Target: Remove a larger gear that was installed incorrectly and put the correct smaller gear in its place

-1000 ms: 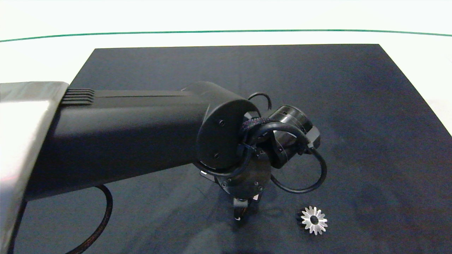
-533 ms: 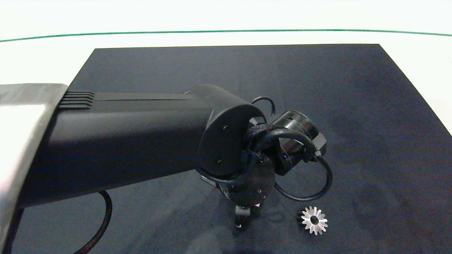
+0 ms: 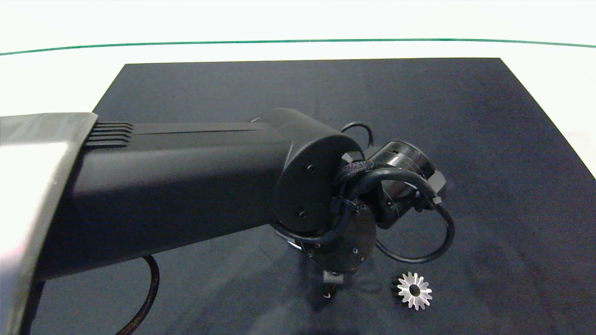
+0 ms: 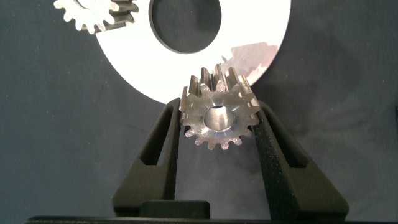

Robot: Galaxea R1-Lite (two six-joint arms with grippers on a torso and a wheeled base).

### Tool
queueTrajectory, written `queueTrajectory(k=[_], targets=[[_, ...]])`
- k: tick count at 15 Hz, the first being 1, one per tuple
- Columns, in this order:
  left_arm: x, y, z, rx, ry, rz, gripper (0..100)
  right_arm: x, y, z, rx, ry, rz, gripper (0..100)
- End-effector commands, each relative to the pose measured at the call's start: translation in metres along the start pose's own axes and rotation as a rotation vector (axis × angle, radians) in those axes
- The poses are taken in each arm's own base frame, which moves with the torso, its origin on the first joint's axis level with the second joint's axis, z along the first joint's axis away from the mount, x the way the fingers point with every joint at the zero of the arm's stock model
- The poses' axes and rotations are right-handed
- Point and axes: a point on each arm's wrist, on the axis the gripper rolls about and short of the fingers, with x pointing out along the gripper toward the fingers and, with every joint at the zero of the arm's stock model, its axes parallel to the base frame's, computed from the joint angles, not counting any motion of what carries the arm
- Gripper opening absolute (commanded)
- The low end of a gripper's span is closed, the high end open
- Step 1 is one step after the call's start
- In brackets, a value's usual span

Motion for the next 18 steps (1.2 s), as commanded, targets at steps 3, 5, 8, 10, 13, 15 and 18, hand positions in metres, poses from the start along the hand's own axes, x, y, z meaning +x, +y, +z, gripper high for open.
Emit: queueTrajectory(k=[3, 5, 8, 10, 13, 15, 18], targets=[[0.0074, 0.0069, 0.0005, -0.013, 0.020, 0.026, 0, 0.0006, 0.0001, -0.0004, -0.002, 0.006, -0.001, 100], [0.0091, 0.0084, -0.0022, -0.008, 0.032, 0.033, 0, 0.0006, 0.0001, -0.0004, -0.002, 0.006, -0.001, 100], [0.0086, 0.0085, -0.0033, -0.012, 0.035, 0.034, 0, 0.0013, 0.0003, -0.0005, -0.002, 0.009, -0.001, 100], [0.0082, 0.0080, -0.0050, -0.010, 0.039, 0.034, 0, 0.0013, 0.0004, -0.0005, -0.003, 0.009, 0.000, 100], [0.0067, 0.0070, -0.0055, -0.015, 0.036, 0.031, 0, 0.0013, 0.0004, -0.0005, -0.002, 0.009, 0.005, 100], [0.0061, 0.0069, -0.0058, -0.018, 0.036, 0.029, 0, 0.0011, 0.0004, -0.0002, -0.002, 0.008, 0.006, 100], [0.0078, 0.0066, -0.0068, -0.027, 0.045, 0.027, 0, 0.0013, 0.0005, -0.0005, -0.002, 0.009, 0.006, 100]])
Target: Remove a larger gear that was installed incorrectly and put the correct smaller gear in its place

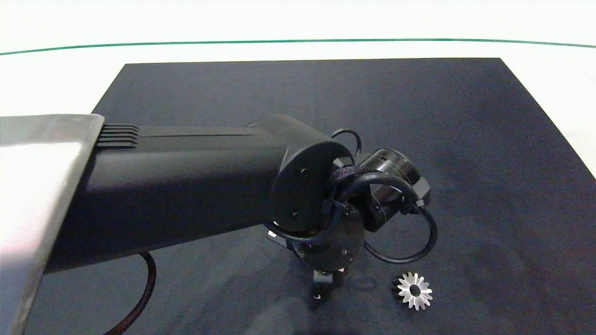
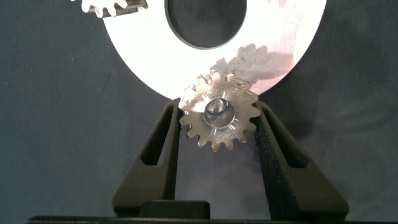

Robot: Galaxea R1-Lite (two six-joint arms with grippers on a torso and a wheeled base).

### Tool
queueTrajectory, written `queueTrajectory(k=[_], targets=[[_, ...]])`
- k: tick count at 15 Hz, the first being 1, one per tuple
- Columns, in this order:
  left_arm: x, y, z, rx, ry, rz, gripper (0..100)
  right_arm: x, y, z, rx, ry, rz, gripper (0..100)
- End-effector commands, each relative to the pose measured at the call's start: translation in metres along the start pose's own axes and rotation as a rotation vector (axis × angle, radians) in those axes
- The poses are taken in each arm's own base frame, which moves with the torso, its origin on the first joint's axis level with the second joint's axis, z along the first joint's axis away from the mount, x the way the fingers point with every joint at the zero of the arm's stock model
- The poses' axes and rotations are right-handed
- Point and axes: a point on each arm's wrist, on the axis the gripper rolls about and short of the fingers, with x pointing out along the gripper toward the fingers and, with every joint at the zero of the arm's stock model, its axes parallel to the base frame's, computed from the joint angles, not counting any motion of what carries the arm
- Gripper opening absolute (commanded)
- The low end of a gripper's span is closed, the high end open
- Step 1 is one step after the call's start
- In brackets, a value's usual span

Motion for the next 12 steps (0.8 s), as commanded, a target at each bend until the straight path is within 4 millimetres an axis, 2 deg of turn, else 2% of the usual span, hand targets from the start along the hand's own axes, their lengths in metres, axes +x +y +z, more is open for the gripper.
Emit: queueTrajectory(k=[1, 2, 3, 12], targets=[[0.0024, -0.0004, -0.0032, -0.005, 0.015, 0.007, 0, 0.0001, 0.0000, -0.0001, -0.001, 0.004, 0.000, 100], [0.0029, -0.0005, -0.0037, -0.004, 0.017, 0.008, 0, 0.0001, 0.0000, -0.0001, -0.001, 0.004, -0.002, 100], [0.0035, -0.0001, -0.0037, -0.006, 0.019, 0.009, 100, 0.0001, 0.0000, -0.0001, -0.001, 0.004, 0.000, 100], [-0.0035, 0.0043, -0.0004, -0.036, -0.001, 0.000, 100, 0.0003, -0.0010, -0.0001, 0.006, 0.005, -0.005, 100]])
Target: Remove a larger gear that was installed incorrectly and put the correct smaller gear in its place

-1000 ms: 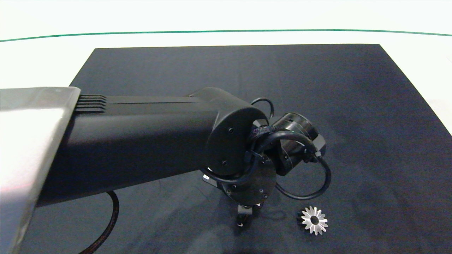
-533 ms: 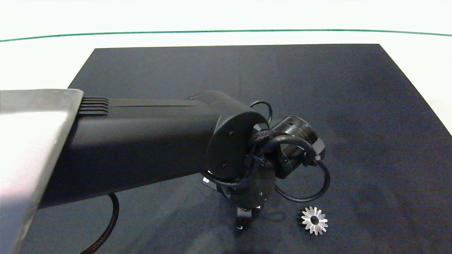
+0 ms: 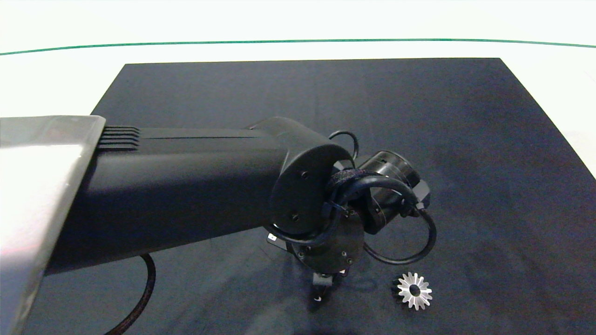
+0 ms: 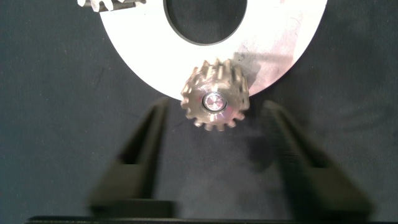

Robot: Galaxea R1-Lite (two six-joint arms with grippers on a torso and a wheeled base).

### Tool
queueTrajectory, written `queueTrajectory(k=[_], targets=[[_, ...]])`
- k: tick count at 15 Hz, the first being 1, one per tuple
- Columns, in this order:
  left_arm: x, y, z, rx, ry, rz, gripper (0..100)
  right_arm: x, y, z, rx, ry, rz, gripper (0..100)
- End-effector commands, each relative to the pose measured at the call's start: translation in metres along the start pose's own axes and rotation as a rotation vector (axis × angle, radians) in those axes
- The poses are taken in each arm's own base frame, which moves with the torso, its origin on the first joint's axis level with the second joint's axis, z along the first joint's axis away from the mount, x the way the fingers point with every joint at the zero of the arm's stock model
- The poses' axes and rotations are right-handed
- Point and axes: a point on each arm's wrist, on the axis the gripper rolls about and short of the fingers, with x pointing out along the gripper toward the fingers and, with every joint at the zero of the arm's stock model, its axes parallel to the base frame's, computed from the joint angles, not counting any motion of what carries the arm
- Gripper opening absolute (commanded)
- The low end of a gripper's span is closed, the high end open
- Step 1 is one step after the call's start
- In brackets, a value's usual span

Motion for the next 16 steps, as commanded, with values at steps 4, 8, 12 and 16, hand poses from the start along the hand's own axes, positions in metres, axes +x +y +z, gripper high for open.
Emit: queueTrajectory(k=[4, 8, 12, 16], targets=[[-0.032, 0.044, 0.011, -0.091, -0.066, -0.006, 100, 0.002, -0.001, 0.000, 0.004, 0.010, -0.014, 100], [-0.082, 0.144, 0.001, -0.278, -0.063, 0.087, 100, 0.010, -0.002, 0.002, 0.004, 0.037, -0.037, 100], [-0.142, 0.221, -0.039, -0.440, -0.104, 0.161, 100, 0.019, -0.002, 0.002, 0.002, 0.066, -0.049, 100], [-0.168, 0.248, -0.087, -0.555, -0.114, 0.198, 100, 0.024, -0.003, -0.001, 0.000, 0.096, -0.067, 100]])
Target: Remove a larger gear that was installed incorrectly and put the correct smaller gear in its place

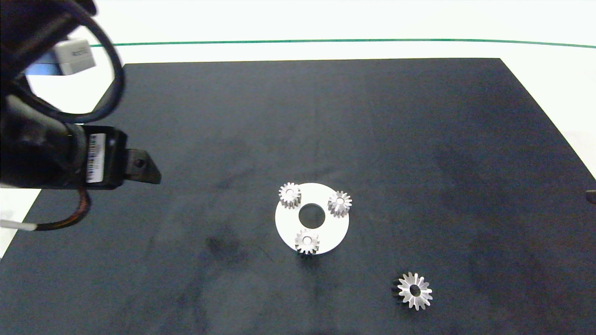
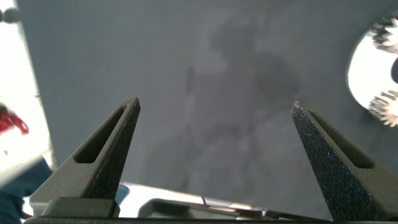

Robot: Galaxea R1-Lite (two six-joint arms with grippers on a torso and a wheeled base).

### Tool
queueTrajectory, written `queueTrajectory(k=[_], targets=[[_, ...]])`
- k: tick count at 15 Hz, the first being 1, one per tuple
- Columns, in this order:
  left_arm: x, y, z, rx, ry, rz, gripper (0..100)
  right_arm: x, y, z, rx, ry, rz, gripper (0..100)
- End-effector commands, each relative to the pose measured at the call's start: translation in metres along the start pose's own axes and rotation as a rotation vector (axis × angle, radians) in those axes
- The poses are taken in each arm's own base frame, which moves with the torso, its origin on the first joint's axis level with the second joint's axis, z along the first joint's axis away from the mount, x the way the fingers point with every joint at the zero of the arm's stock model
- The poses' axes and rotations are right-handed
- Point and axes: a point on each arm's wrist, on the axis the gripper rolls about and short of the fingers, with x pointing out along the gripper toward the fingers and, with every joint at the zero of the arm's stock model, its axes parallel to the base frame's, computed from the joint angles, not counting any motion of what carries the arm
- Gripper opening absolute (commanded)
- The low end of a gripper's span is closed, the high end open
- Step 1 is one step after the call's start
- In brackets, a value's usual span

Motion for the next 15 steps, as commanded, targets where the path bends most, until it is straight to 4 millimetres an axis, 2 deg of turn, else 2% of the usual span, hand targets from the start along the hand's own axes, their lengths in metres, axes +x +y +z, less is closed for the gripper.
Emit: queueTrajectory(k=[1, 3, 6, 15], targets=[[-0.027, 0.055, -0.028, -0.113, -0.031, 0.045, 100, 0.007, 0.001, -0.004, -0.015, 0.037, -0.007, 100], [-0.027, 0.065, -0.042, -0.102, -0.019, 0.054, 100, 0.010, 0.001, -0.007, -0.023, 0.055, -0.009, 100], [-0.039, 0.074, -0.046, -0.113, -0.068, 0.023, 100, 0.017, 0.000, -0.005, -0.013, 0.073, -0.031, 100], [-0.044, 0.080, -0.050, -0.118, -0.085, 0.015, 100, 0.025, -0.002, -0.007, -0.008, 0.105, -0.055, 100]])
